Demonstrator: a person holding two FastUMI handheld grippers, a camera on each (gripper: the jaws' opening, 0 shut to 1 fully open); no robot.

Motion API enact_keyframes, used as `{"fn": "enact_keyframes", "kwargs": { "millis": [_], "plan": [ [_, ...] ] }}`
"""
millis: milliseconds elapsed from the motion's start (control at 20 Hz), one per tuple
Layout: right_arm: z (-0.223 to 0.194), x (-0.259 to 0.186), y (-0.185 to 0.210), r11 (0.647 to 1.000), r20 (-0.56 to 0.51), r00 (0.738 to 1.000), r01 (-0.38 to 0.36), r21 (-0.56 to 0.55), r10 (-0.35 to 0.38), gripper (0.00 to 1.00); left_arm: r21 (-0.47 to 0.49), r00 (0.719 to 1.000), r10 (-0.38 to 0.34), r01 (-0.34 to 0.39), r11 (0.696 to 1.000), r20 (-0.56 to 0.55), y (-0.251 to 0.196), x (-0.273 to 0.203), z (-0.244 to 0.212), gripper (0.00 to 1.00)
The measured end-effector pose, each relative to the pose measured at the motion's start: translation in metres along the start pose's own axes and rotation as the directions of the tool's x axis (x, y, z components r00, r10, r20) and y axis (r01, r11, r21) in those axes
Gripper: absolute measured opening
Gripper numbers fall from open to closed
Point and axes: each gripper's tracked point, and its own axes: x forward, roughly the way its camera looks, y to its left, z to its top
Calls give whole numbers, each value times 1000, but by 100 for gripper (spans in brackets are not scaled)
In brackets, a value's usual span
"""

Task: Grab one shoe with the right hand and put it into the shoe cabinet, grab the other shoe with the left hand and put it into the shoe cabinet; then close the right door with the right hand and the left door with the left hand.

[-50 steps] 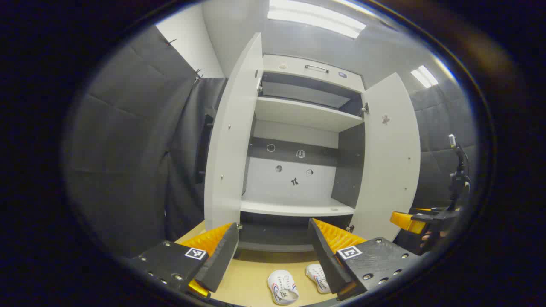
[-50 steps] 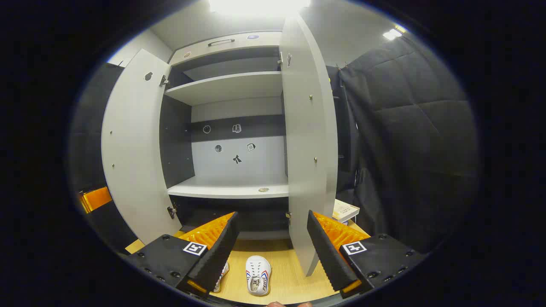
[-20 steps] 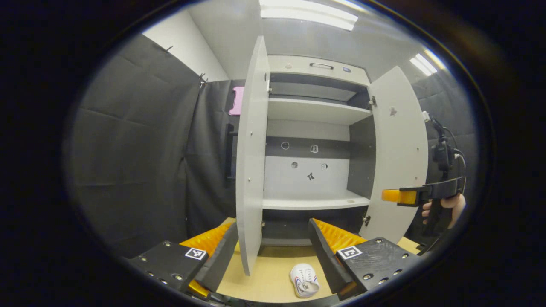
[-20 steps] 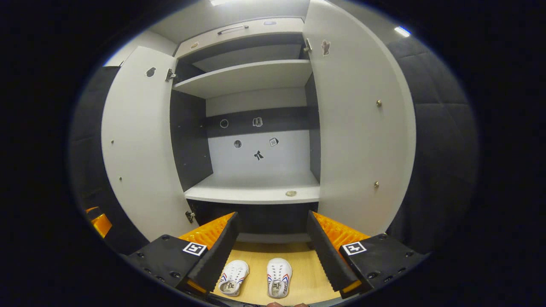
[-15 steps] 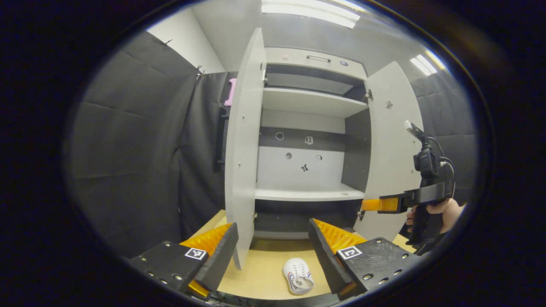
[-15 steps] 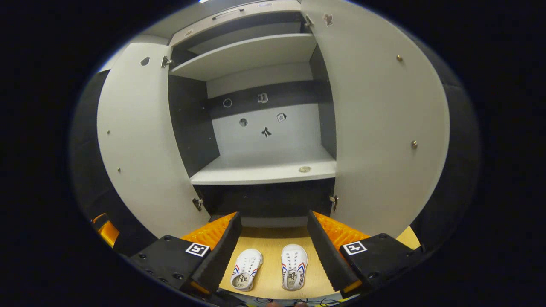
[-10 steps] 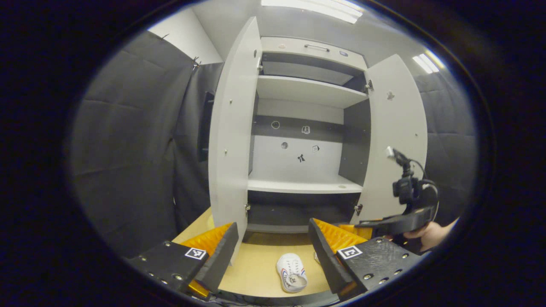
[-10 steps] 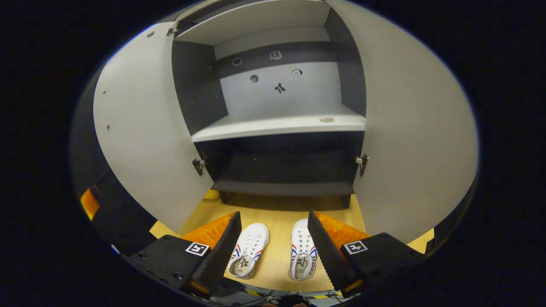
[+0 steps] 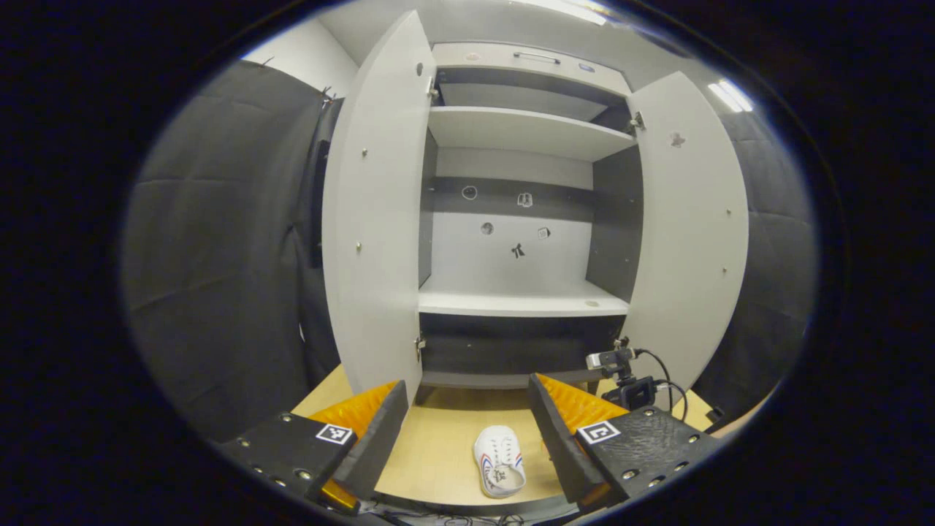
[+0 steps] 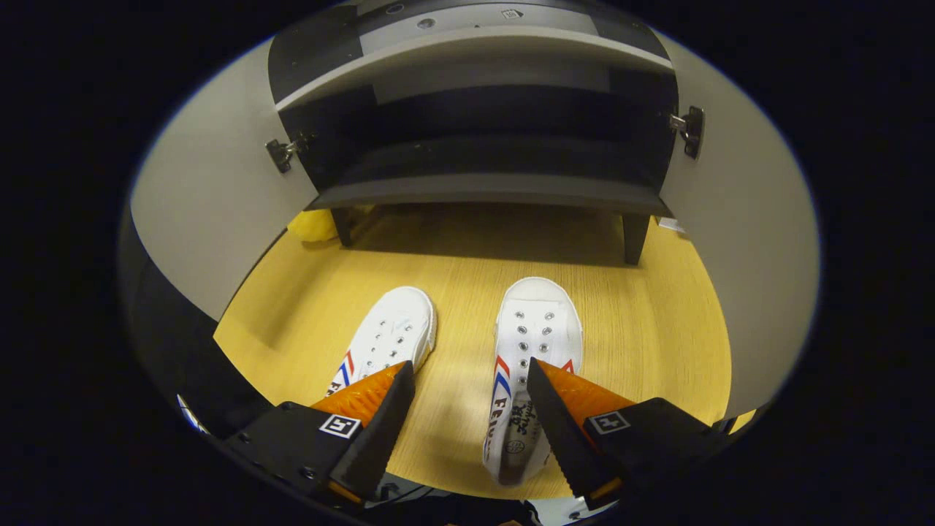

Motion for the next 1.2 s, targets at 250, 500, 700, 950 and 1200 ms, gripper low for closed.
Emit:
{"fn": "enact_keyframes", "kwargs": {
  "millis": [250,500,700,950,1200],
  "plan": [
    [-18,37,-12,998,-71,996,56,-36,-58,87,-24,1000,-19,19,1000,-2,-12,7,2,95],
    [-28,43,-23,966,-66,985,143,-214,-160,41,-110,999,7,-11,994,-31,-11,10,-7,95],
    [-33,43,-30,886,-3,975,201,-417,-222,32,-106,999,17,-22,994,-46,-14,21,-10,94],
    [-31,37,-30,945,-56,989,114,-307,-138,14,-82,998,-2,-3,997,-64,-33,37,-11,95],
    [-36,32,-37,927,-67,995,50,-373,-80,2,-64,998,-14,10,998,-66,-48,59,-10,94]
  ]
}}
